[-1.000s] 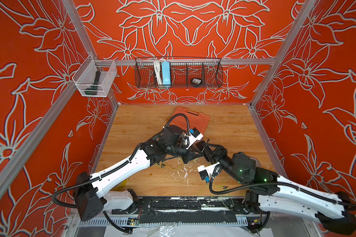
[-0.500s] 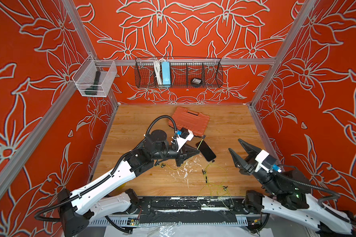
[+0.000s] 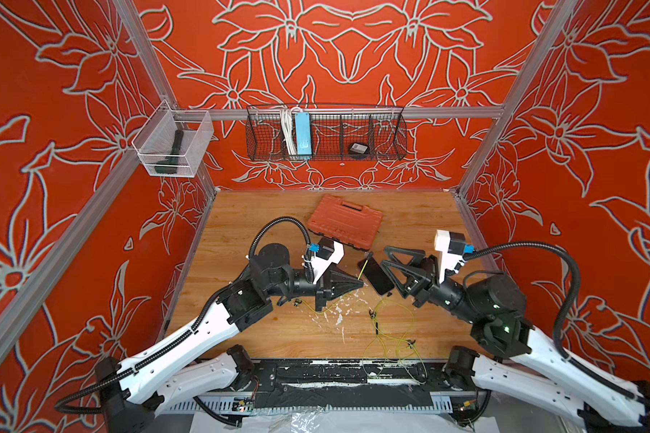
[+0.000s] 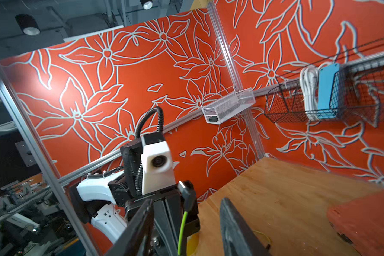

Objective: Plug wired earphones into phones
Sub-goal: Pick up the wired earphone from the center of the board.

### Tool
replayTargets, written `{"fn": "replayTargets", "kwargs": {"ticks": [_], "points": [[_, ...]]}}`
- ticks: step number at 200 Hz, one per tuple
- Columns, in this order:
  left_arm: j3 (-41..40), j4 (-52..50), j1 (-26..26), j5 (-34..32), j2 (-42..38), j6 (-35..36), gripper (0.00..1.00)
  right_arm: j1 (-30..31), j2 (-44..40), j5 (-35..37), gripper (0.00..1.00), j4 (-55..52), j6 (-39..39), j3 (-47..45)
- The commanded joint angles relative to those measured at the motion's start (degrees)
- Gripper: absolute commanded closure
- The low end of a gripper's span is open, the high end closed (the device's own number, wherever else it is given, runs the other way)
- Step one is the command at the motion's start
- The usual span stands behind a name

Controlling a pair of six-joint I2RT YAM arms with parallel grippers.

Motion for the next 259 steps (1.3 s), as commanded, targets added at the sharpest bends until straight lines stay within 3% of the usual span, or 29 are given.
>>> {"fn": "replayTargets", "kwargs": {"ticks": [1, 34, 58, 130, 184, 233, 259], "points": [[-0.7, 3.5, -0.1, 2.5, -0.4, -2.1, 1.0, -5.6, 1.4, -14.2, 0.52, 14.8, 16.0, -2.3], [-0.9, 3.9, -0.1, 3.0, -0.4, -2.4, 1.0, -5.8, 2.9, -19.3, 0.53, 13.6, 14.2, 0.0], [-0.9, 4.5, -0.1, 3.3, -0.5, -2.9, 1.0, -5.8, 2.8, -19.0, 0.59, 11.8, 12.8, -0.5], [-0.7, 4.4, -0.1, 4.1, 0.1, -3.5, 1.0, -5.7, 4.4, -20.3, 0.6, 10.2, 10.9, 0.1], [-0.4, 4.1, -0.1, 5.1, 0.8, -3.8, 1.0, -5.7, 6.1, -22.1, 0.66, 10.4, 10.1, 1.2], [-0.5, 3.9, -0.1, 4.9, 0.7, -3.5, 1.0, -5.7, 6.1, -22.3, 0.81, 9.7, 9.5, 1.7], [-0.3, 3.6, -0.1, 4.8, 1.0, -3.6, 1.0, -5.7, 6.3, -22.6, 0.83, 9.7, 9.4, 1.7]]}}
